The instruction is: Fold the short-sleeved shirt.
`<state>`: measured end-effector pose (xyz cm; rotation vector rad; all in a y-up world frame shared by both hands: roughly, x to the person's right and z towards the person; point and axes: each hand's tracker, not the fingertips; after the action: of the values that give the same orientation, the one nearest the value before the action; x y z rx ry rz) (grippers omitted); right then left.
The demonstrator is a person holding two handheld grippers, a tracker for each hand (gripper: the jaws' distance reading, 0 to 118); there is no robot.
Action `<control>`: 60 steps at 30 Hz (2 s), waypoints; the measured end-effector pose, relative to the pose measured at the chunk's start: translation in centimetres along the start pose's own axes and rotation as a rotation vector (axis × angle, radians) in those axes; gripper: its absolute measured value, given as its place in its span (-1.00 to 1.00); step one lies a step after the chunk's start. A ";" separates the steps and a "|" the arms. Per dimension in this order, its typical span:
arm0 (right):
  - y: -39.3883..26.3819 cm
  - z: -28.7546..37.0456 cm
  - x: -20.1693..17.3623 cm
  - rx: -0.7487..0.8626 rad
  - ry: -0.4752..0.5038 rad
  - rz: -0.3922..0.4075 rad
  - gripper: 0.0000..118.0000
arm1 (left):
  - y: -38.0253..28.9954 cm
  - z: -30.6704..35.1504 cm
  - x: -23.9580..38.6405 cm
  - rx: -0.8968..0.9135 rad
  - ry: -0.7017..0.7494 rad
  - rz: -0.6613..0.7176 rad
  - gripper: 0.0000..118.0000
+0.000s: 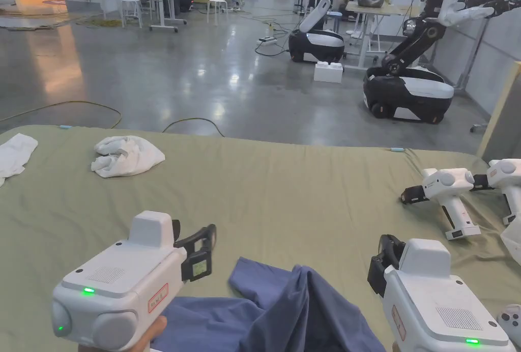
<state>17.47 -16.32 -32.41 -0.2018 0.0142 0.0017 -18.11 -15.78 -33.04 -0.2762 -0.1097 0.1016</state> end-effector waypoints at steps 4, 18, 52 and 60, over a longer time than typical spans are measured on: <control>0.7 -0.1 -1.1 0.030 -0.002 -0.001 -0.97 | -0.1 0.8 -1.4 0.018 0.105 -0.003 -0.90; -0.2 -1.0 -1.0 -0.016 0.021 0.024 -0.97 | -5.9 -6.7 -9.6 -0.387 0.145 0.172 -1.00; -8.5 -4.8 5.8 -0.492 -0.063 -0.020 -0.02 | -10.8 -13.8 -10.5 -0.585 0.129 0.108 -1.00; -15.5 -9.0 6.0 -0.756 0.037 -0.160 -0.03 | -9.2 -10.5 -8.0 -0.452 0.107 0.132 -1.00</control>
<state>23.35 -33.26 -38.24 -0.9584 0.0339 -0.1583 -24.00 -28.27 -41.26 -0.7399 -0.0062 0.1931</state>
